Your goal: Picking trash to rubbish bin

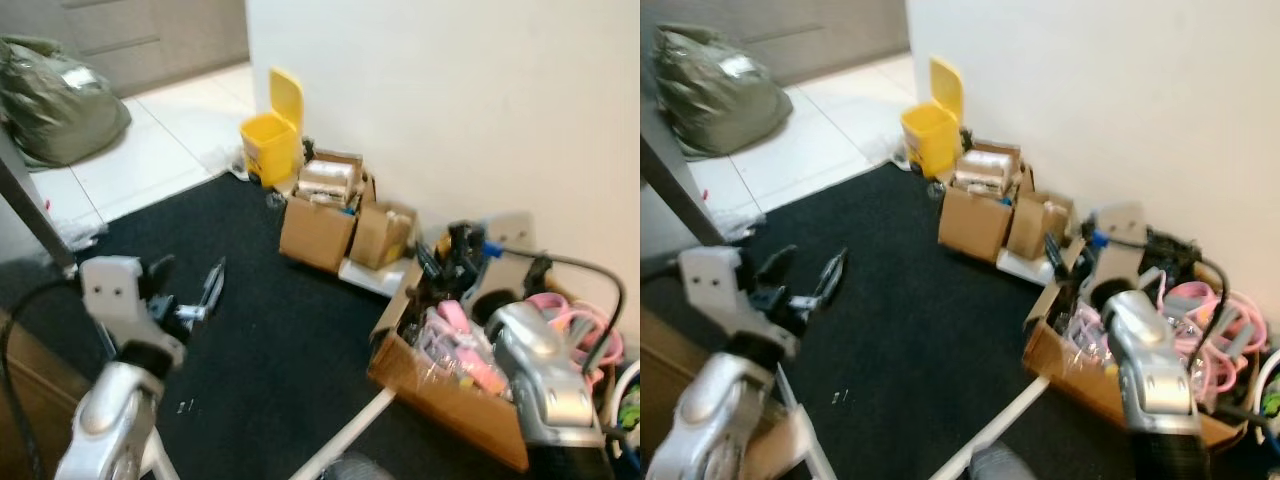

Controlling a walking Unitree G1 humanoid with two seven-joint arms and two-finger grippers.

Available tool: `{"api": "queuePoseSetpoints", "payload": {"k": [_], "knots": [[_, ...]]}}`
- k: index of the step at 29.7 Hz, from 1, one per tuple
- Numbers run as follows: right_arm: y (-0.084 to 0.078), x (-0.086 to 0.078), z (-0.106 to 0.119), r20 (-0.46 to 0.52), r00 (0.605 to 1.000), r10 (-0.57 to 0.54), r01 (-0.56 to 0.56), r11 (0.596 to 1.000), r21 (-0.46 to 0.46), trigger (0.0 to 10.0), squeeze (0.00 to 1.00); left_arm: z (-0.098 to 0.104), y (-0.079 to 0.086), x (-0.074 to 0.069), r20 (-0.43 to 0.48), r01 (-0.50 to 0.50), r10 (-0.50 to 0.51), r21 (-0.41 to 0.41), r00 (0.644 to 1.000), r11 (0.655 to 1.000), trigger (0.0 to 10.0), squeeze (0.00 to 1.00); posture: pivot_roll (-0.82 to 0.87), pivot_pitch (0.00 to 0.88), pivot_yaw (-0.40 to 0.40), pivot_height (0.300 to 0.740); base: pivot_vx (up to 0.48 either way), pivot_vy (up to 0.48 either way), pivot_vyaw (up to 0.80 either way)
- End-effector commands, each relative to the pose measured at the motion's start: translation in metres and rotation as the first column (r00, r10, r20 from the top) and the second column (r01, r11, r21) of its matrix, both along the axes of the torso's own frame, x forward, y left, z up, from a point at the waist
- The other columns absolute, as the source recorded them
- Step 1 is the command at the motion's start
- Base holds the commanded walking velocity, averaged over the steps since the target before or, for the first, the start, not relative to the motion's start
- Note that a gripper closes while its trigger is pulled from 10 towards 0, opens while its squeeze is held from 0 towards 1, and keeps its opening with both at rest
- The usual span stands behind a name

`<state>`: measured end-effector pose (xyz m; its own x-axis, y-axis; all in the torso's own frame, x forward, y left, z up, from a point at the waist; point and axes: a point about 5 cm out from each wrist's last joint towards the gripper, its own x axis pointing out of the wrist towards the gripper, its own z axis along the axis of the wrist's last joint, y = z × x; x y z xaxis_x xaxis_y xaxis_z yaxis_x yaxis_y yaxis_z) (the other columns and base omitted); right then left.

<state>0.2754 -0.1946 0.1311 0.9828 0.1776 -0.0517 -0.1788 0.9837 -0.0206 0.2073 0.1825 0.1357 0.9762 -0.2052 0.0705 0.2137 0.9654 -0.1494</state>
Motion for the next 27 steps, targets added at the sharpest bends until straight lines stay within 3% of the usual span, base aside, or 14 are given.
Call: {"api": "queuePoseSetpoints", "payload": {"k": [1, 27], "knots": [[-0.0021, -0.0001, -0.0018, -0.021, 1.000, -0.007, 0.007, 1.000, 0.009, 10.0, 0.00, -0.0008, -0.0001, 0.0000, -0.008, -0.003, 0.003, -0.002, 1.000, 1.000, 10.0, 0.00, -0.13, 0.000, -0.015, 0.740, 0.000, 0.000, -0.80], [0.0029, 0.0024, 0.0009, -0.009, 1.000, -0.011, 0.011, 0.999, -0.033, 10.0, 0.00, 0.0011, 0.0040, 0.0013, -0.012, 0.000, 0.000, -0.020, 1.000, 1.000, 10.0, 0.00, -0.18, 0.017, 0.012, 0.740, 0.000, 0.000, -0.80]]}}
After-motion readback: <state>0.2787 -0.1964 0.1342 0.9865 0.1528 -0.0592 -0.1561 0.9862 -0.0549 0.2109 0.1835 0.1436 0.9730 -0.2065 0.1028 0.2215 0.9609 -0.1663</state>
